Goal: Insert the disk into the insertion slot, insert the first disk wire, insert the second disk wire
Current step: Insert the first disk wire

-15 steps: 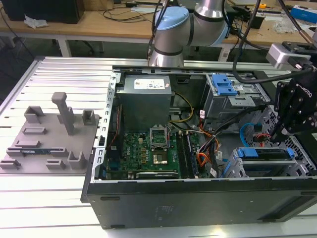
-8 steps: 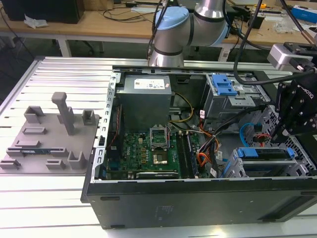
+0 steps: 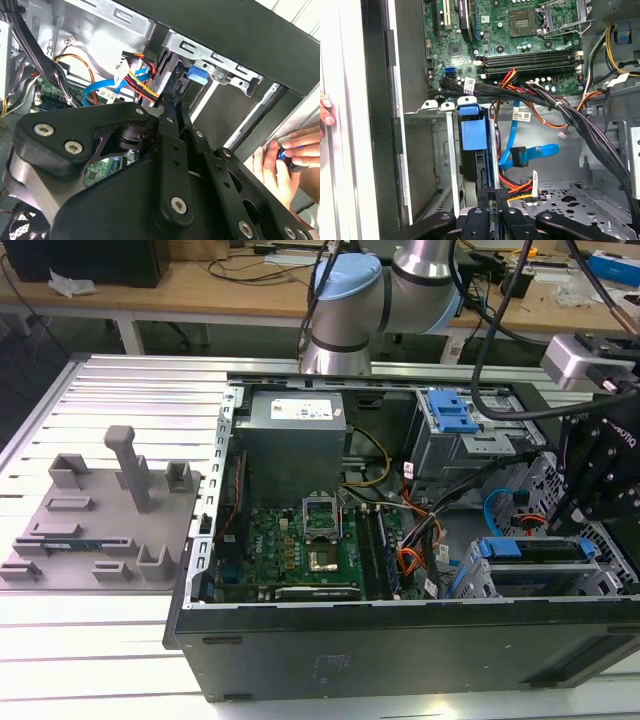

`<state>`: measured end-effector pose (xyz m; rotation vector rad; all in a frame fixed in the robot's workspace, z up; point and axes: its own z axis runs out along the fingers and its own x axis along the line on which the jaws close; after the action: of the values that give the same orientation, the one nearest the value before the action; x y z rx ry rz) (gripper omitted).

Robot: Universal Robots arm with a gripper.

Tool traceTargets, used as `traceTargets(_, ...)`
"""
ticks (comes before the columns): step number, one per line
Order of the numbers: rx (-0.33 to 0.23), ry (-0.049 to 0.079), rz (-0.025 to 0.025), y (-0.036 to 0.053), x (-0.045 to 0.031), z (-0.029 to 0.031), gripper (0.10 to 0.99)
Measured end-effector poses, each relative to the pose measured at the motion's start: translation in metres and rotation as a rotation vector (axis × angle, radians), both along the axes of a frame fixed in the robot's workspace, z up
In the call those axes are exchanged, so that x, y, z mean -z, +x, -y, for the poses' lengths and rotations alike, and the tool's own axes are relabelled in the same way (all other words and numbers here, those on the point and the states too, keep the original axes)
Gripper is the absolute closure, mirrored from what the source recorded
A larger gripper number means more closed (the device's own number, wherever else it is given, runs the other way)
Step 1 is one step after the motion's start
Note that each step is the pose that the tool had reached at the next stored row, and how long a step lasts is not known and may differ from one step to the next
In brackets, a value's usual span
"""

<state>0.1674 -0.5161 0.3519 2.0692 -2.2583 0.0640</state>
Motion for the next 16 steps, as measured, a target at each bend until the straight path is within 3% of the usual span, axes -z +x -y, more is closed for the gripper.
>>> traceTargets(16, -0.008, 0.001, -0.0004, 0.0018, 0.0018, 0.0014, 0.922)
